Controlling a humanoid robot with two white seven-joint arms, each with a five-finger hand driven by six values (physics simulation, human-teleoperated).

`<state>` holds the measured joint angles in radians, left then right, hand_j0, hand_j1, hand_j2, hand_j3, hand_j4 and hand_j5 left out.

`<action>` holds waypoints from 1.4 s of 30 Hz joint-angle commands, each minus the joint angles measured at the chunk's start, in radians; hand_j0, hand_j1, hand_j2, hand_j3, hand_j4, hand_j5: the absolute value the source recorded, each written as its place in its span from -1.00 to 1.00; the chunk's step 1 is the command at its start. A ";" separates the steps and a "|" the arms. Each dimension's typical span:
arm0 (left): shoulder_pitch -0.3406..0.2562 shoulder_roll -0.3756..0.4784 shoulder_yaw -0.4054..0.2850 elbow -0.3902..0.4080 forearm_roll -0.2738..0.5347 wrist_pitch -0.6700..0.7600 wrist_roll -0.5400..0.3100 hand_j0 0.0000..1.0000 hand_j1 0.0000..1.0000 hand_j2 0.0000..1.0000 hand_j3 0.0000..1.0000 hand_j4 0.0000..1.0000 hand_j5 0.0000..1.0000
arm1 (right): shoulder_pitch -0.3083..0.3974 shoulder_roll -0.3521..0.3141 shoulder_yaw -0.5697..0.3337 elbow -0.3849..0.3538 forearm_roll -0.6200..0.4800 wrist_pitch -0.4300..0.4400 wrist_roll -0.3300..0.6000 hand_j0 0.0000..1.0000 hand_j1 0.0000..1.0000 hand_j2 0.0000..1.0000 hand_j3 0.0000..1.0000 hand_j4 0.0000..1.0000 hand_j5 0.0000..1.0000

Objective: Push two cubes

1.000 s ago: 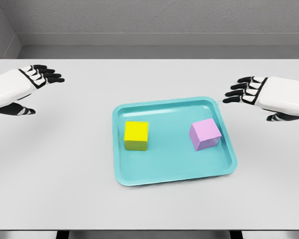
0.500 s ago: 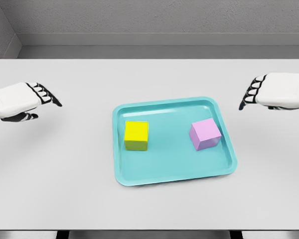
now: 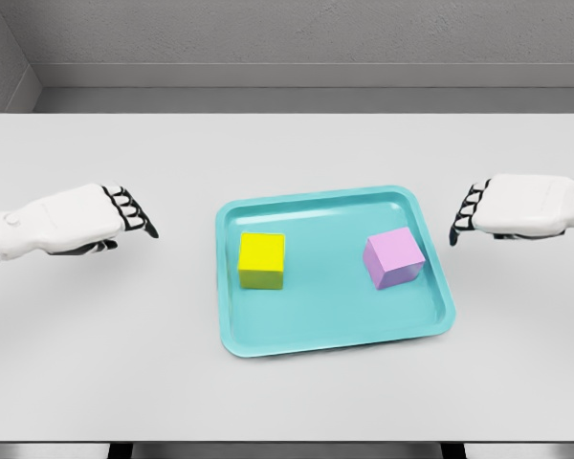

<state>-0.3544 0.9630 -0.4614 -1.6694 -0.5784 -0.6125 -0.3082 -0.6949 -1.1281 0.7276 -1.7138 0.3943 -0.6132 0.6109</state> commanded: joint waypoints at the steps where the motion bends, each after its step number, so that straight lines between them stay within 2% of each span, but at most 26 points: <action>1: 0.003 0.006 -0.005 -0.039 0.008 0.002 -0.002 0.40 0.40 0.40 0.40 0.40 0.40 | 0.000 0.002 -0.002 0.020 0.005 0.002 0.000 0.30 0.30 0.30 0.30 0.30 0.30; 3: 0.011 0.010 -0.003 -0.069 0.009 0.002 -0.002 0.41 0.41 0.41 0.41 0.41 0.41 | 0.008 0.008 0.001 0.030 0.020 0.002 0.000 0.28 0.28 0.28 0.28 0.28 0.28; 5: 0.015 0.008 -0.005 -0.082 0.009 0.002 -0.002 0.42 0.42 0.42 0.42 0.42 0.42 | 0.020 0.044 0.000 0.057 0.037 0.002 0.000 0.28 0.28 0.28 0.28 0.28 0.28; 11: 0.021 -0.001 -0.005 -0.082 0.008 0.002 -0.002 0.43 0.43 0.43 0.43 0.43 0.43 | 0.021 0.129 0.006 0.128 0.084 0.002 0.000 0.27 0.27 0.27 0.27 0.27 0.27; 16: 0.020 -0.023 -0.020 -0.078 0.000 0.002 -0.002 0.43 0.43 0.43 0.43 0.43 0.43 | 0.031 0.145 0.009 0.135 0.084 0.002 0.000 0.27 0.27 0.27 0.27 0.27 0.27; 18: 0.020 -0.053 -0.029 -0.075 -0.004 0.002 -0.032 0.43 0.43 0.43 0.43 0.43 0.43 | 0.034 0.149 0.006 0.157 0.080 0.002 0.000 0.27 0.27 0.27 0.27 0.27 0.27; 25: 0.020 -0.056 -0.042 -0.070 -0.015 0.002 -0.032 0.43 0.43 0.43 0.43 0.43 0.43 | 0.044 0.148 0.000 0.137 0.072 0.002 0.000 0.27 0.27 0.27 0.27 0.27 0.27; 28: 0.012 -0.083 -0.042 -0.072 -0.017 0.002 -0.034 0.43 0.43 0.43 0.43 0.43 0.43 | 0.052 0.148 0.001 0.134 0.072 0.002 0.000 0.27 0.27 0.27 0.27 0.27 0.27; 31: 0.009 -0.102 -0.045 -0.072 -0.020 0.002 -0.037 0.43 0.43 0.43 0.43 0.43 0.43 | 0.060 0.146 0.000 0.100 0.072 0.002 0.000 0.27 0.27 0.27 0.27 0.27 0.27; 38: 0.005 -0.122 -0.045 -0.075 -0.021 0.002 -0.037 0.43 0.43 0.43 0.43 0.43 0.43 | 0.060 0.160 0.001 0.099 0.074 0.002 0.000 0.27 0.27 0.27 0.27 0.27 0.27; 42: -0.002 -0.136 -0.045 -0.072 -0.023 0.002 -0.048 0.44 0.44 0.44 0.44 0.44 0.44 | 0.066 0.162 0.001 0.063 0.075 0.002 0.000 0.27 0.27 0.27 0.27 0.27 0.27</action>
<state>-0.3559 0.8333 -0.5067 -1.7420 -0.6064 -0.6125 -0.3516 -0.6274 -0.9680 0.7248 -1.6376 0.4602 -0.6025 0.6102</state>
